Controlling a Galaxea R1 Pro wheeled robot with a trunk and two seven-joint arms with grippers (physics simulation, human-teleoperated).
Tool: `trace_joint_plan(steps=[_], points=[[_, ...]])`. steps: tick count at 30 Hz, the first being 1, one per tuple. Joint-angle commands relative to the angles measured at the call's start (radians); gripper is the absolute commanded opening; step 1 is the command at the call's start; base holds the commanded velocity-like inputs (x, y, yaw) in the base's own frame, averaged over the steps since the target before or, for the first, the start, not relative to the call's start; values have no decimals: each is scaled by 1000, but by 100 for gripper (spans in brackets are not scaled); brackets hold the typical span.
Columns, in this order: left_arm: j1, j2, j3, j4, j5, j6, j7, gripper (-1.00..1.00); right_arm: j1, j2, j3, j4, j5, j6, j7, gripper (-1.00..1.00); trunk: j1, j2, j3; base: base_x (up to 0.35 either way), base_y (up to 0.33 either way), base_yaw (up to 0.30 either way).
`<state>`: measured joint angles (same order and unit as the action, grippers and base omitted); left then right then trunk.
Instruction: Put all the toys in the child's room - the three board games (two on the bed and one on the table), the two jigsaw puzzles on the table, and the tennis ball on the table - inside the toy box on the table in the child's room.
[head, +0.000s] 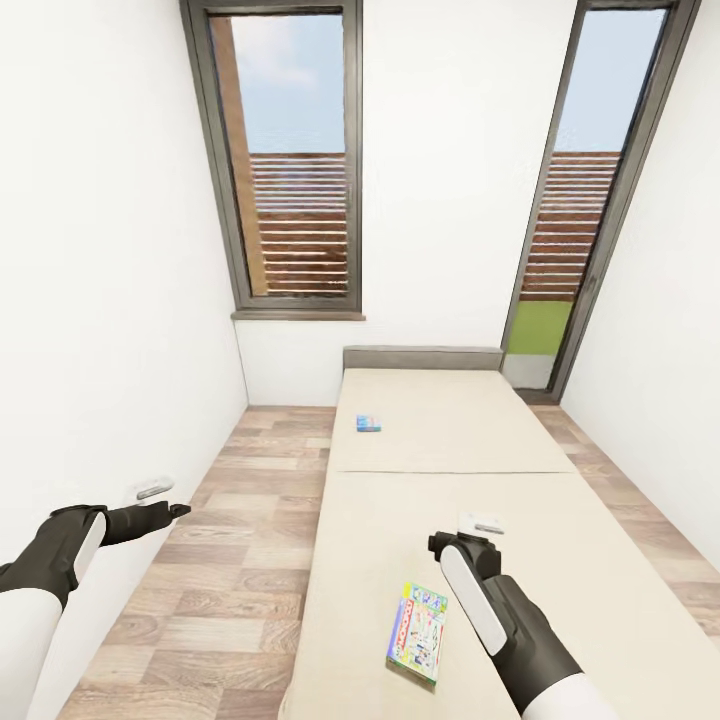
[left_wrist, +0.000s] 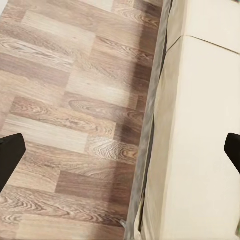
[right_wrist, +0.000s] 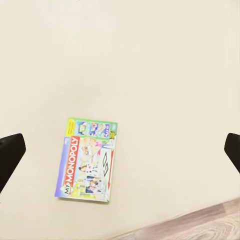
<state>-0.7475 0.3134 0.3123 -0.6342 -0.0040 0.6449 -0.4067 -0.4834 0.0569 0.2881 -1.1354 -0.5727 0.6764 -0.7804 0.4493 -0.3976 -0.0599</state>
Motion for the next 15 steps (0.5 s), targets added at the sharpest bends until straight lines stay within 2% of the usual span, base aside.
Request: trace_joint_plan(steps=[1, 12, 15], points=[[-1, 0, 4, -1, -1, 7, -4, 100, -1, 1, 2, -1, -9, 3, -10, 100, 1, -2, -2, 0, 0, 0], [-1, 0, 4, -1, -1, 7, -5, 100, -1, 1, -1, -7, -9, 3, -10, 100, 1, -2, -2, 2, 0, 0], [-1, 0, 4, -1, -1, 7, -4, 100, -1, -1, -3, -7, -9, 3, -9, 100, 1, -2, -2, 97, 0, 0]])
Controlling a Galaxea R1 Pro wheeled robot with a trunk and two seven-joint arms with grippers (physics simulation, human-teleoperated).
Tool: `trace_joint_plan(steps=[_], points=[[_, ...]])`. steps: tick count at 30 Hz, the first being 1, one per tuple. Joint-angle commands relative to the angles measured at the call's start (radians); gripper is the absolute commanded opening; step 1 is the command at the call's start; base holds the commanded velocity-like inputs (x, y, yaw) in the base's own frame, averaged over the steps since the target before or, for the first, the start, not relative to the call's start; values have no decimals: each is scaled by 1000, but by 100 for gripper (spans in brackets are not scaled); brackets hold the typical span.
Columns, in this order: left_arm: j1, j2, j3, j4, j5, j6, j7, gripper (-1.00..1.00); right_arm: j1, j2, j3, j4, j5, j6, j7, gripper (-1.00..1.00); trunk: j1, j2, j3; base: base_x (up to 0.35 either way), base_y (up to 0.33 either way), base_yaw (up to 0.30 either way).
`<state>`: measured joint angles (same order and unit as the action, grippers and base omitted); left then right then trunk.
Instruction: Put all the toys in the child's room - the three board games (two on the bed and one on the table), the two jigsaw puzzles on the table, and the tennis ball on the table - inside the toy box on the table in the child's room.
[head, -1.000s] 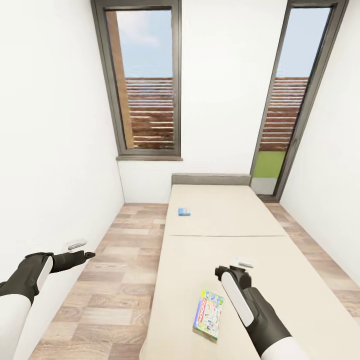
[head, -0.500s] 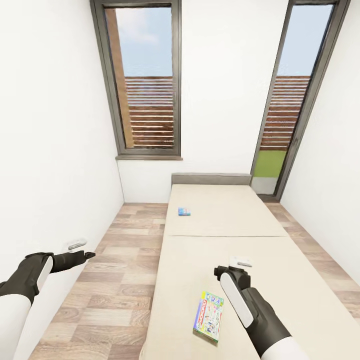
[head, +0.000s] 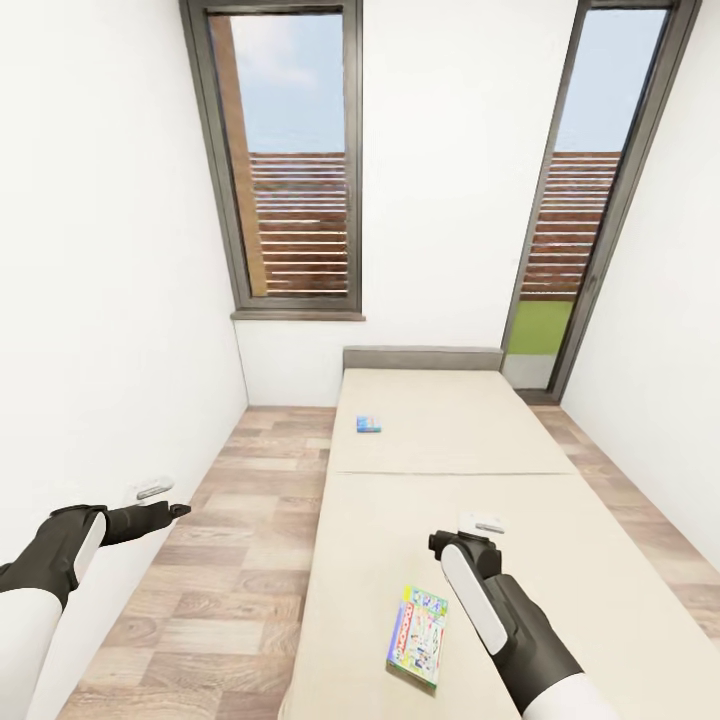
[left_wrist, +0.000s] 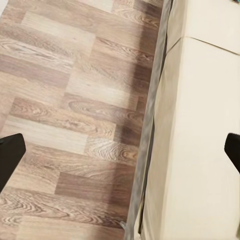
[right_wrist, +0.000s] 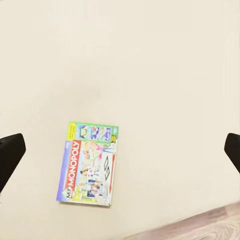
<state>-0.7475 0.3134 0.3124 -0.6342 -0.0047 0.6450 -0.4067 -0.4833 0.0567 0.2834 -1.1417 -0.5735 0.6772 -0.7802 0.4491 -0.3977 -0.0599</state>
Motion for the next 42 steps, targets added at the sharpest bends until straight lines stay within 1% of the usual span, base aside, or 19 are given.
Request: trace_joint_plan(steps=[1, 7, 13, 20, 42], points=[[-1, 0, 4, -1, -1, 7, -4, 100, -1, 0, 1, -1, -9, 2, -10, 100, 1, -2, -2, 196, 0, 0], [-1, 0, 4, -1, -1, 7, -4, 100, -1, 1, 2, 0, -9, 1, -9, 100, 1, -2, -2, 256, 0, 0], [-1, 0, 4, -1, -1, 7, -4, 100, 0, -1, 0, 0, -9, 1, -8, 100, 1, -2, -2, 124, -5, 0], [-1, 0, 4, -1, 0, 7, -4, 100, -1, 0, 3, 0, -9, 1, -7, 100, 1, -2, -2, 177, -101, 0], [-1, -1, 4, -1, 0, 7, -4, 100, -1, -2, 4, 2, -9, 1, 7, 100, 1, -2, -2, 76, -12, 0]])
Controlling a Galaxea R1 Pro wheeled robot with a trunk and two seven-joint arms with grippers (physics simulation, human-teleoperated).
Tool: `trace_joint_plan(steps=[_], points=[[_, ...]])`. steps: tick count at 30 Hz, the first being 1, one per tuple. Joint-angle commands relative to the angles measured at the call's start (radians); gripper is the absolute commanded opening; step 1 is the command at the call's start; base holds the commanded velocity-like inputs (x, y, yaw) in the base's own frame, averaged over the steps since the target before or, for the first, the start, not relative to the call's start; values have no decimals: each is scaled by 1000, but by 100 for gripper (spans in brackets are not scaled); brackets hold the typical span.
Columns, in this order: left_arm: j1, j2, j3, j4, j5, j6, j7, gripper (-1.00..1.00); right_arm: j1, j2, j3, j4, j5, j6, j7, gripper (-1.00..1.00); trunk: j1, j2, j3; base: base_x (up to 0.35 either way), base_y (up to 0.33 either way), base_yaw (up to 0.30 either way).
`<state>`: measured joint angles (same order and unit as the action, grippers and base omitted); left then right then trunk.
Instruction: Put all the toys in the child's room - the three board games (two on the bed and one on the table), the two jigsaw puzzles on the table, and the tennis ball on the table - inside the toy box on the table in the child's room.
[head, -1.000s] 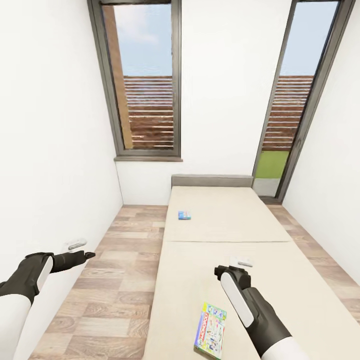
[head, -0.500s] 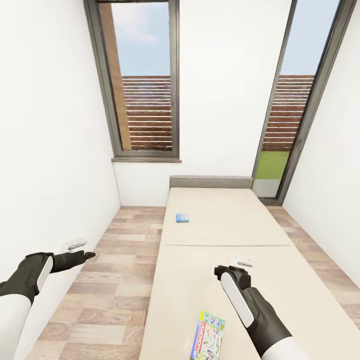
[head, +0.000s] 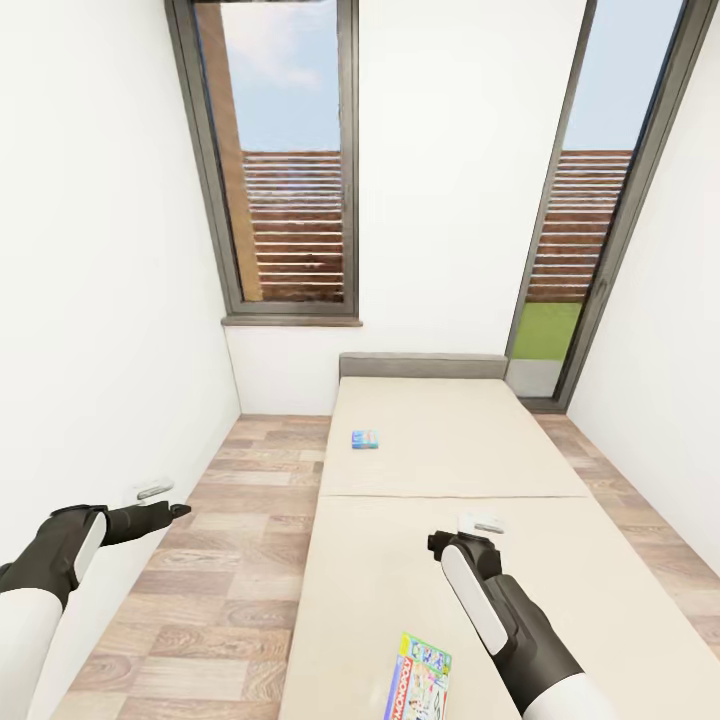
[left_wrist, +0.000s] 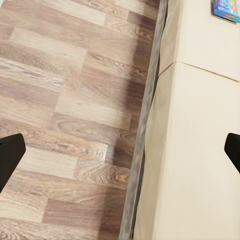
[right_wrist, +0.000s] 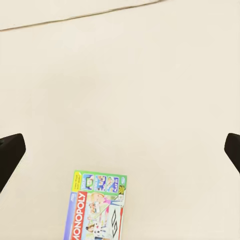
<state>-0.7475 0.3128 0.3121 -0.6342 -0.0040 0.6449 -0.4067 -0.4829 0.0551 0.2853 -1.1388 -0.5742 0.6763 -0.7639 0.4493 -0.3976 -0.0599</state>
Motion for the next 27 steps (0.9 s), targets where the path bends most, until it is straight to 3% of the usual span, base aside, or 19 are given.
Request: trace_joint_plan(steps=[1, 27], points=[[-1, -2, 4, -1, -1, 7, -4, 100, -1, 0, 2, -1, -9, 2, -10, 100, 1, -2, -2, 10, 0, 0], [-1, -8, 4, -1, -1, 7, -4, 100, -1, 8, 7, 3, -11, 3, -7, 100, 1, -2, -22, 1, 0, 0]])
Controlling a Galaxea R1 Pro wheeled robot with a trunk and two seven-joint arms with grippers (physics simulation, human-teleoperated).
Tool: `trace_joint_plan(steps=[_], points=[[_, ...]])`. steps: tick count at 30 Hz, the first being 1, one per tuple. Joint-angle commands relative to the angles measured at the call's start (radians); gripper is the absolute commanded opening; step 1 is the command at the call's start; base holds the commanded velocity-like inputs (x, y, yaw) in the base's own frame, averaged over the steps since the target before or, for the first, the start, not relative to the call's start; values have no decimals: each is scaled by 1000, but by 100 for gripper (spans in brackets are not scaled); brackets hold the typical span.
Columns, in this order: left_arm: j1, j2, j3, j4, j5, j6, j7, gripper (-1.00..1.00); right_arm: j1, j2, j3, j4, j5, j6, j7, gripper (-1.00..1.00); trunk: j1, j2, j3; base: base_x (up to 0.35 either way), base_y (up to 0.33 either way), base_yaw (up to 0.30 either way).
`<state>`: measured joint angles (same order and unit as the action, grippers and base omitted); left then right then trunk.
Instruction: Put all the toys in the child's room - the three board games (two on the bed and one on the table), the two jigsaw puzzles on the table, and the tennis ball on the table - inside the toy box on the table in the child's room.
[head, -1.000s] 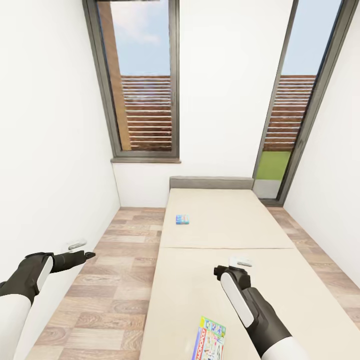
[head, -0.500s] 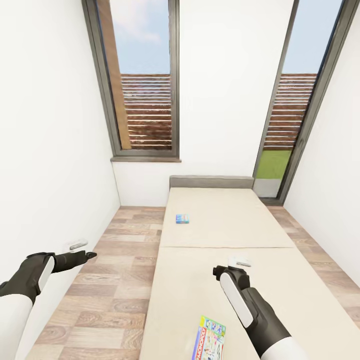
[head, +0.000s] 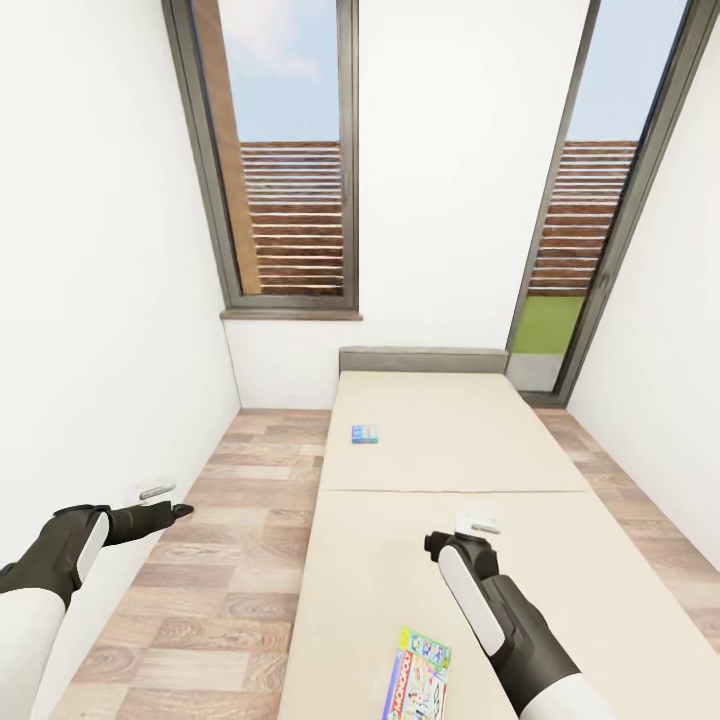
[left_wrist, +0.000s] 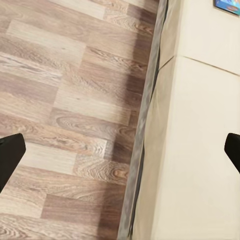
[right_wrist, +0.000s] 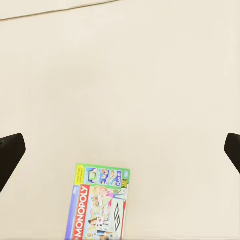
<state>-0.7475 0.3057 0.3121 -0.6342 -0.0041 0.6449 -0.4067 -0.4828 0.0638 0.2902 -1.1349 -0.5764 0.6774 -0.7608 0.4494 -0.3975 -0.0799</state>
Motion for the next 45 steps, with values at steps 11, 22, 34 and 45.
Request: trace_joint_plan(steps=[11, 22, 34, 45], points=[[-1, -26, -1, -1, -2, 7, -4, 100, -3, 1, -3, 6, -18, 7, -7, 100, 1, -2, -19, 0, 0, 0], [-1, -35, -75, -1, -3, -28, -3, 100, -5, 1, -6, 12, -20, 10, -7, 100, 1, -2, -28, 0, 0, 0], [-1, -35, -79, -1, -1, -35, -10, 100, -4, 1, -2, 6, -17, 9, -7, 100, 1, -2, -28, 0, 0, 0], [-1, -36, -80, -1, 1, -34, -11, 100, -5, 2, -13, 6, -23, 15, -11, 100, 1, -2, -28, 0, 0, 0]])
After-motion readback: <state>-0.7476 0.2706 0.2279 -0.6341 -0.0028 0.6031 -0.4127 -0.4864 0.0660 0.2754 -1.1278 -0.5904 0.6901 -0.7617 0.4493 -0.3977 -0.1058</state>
